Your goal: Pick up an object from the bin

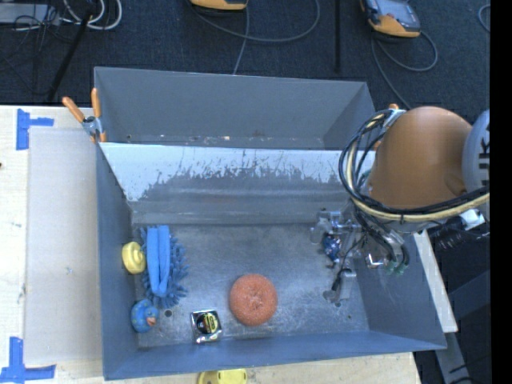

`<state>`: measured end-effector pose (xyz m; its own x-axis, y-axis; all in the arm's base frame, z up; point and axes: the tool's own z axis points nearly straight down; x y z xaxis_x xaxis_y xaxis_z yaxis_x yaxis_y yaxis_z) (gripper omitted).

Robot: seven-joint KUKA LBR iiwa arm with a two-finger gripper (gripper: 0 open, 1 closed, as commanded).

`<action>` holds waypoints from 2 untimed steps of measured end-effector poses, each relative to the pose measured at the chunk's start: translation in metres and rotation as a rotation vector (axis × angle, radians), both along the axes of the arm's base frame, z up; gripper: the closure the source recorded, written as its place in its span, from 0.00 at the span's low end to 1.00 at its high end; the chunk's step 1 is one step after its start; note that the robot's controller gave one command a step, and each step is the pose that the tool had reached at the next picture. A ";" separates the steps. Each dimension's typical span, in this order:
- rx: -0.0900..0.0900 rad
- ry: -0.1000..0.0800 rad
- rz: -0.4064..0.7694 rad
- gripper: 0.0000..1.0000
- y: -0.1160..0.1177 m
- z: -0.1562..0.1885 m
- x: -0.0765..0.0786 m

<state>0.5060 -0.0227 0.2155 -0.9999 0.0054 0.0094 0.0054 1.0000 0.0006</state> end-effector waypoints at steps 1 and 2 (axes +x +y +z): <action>0.000 -0.008 0.001 0.00 0.000 0.004 0.001; -0.001 -0.012 0.051 0.00 0.050 -0.034 -0.017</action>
Offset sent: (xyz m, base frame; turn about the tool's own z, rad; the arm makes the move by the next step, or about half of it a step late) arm -0.0367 0.1030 -0.0710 -0.1049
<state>0.4885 0.0277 0.1815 -0.9989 -0.0460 -0.0028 -0.0460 0.9989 -0.0008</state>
